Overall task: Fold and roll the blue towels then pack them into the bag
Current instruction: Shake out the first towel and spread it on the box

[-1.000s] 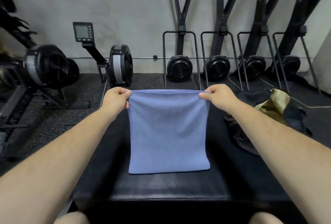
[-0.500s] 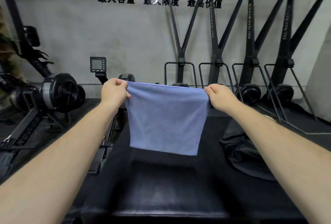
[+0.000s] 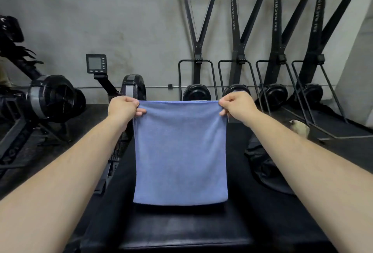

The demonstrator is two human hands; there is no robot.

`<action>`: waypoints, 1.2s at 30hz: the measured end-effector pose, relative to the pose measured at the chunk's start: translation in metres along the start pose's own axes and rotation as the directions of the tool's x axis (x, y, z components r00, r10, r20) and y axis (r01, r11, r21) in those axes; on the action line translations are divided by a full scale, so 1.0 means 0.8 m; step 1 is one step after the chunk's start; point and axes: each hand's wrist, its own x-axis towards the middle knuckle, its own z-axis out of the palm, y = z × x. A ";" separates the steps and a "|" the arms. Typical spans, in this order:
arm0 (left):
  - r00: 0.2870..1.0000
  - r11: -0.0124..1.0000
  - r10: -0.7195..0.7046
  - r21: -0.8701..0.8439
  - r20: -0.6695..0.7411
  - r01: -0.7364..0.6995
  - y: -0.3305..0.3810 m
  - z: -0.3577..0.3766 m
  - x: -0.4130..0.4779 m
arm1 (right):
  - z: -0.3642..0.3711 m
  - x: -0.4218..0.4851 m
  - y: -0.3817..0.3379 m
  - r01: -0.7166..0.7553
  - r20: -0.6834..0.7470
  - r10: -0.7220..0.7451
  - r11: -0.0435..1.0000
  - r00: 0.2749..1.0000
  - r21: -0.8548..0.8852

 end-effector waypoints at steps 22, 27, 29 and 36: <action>0.969 0.951 -0.235 0.188 -0.081 0.246 -0.308 -0.002 -0.190 | 0.177 -0.218 0.232 -0.370 -0.068 0.382 0.918 0.922 0.140; 0.989 0.925 -0.145 0.350 -0.039 0.150 -0.320 -0.014 -0.223 | 0.179 -0.255 0.240 -0.334 -0.060 0.337 0.941 0.939 0.055; 0.988 0.905 -0.148 0.397 -0.034 0.149 -0.315 -0.018 -0.227 | 0.173 -0.257 0.237 -0.317 -0.054 0.317 0.948 0.947 0.008; 0.985 0.900 -0.168 0.400 -0.040 0.170 -0.305 -0.026 -0.262 | 0.156 -0.280 0.237 -0.320 0.015 0.325 0.937 0.945 -0.136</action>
